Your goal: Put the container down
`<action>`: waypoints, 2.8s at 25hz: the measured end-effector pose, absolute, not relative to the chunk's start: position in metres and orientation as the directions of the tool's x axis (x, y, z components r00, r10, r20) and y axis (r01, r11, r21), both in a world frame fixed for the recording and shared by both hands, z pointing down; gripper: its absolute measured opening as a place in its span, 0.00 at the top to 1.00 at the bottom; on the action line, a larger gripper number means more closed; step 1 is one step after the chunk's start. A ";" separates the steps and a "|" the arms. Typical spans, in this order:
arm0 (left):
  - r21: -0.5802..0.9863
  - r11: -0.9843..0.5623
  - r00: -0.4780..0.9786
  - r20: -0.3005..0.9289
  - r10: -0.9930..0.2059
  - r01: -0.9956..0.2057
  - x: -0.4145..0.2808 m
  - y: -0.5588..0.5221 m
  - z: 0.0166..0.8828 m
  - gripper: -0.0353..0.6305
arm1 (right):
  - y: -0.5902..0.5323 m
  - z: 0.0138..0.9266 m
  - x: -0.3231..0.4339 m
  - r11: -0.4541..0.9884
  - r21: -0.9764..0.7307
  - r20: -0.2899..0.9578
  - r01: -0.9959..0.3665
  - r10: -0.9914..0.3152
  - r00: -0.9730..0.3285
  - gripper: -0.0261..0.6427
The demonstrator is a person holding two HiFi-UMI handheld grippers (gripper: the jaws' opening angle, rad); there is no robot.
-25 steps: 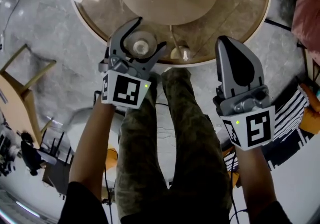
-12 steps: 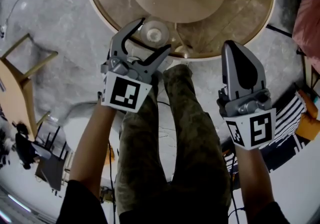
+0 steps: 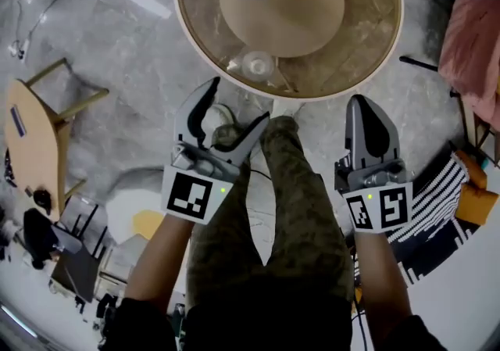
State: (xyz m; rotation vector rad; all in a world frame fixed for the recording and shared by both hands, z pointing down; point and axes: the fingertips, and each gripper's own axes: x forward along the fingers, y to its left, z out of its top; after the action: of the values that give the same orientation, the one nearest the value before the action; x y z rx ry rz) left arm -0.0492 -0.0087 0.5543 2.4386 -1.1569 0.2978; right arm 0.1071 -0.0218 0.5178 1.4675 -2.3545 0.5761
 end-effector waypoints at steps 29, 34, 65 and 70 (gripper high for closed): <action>0.220 -0.521 0.546 0.070 -0.835 -0.825 -0.065 -0.063 0.078 0.91 | -0.056 0.080 0.168 0.243 -0.046 0.194 -0.969 -0.949 -0.247 0.93; 0.202 -0.583 0.605 0.070 -0.793 -0.787 -0.085 -0.074 0.062 0.92 | -0.036 0.062 0.173 0.134 -0.015 0.184 -0.991 -0.974 -0.134 0.93; 0.134 -0.754 0.764 0.044 -0.644 -0.644 -0.171 -0.104 0.055 0.92 | -0.016 0.049 0.060 -0.061 0.070 0.142 -0.996 -0.987 0.070 0.93; 0.138 -0.756 0.766 0.040 -0.641 -0.640 -0.178 -0.099 0.053 0.92 | -0.015 0.044 0.048 -0.046 0.078 0.125 -0.996 -0.991 0.055 0.93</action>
State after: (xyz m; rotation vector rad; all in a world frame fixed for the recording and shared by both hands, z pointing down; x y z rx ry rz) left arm -0.1780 -0.0988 0.0534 2.8159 -1.0274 -0.0142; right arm 0.0482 -0.0146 0.0439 2.1730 -2.0653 0.0560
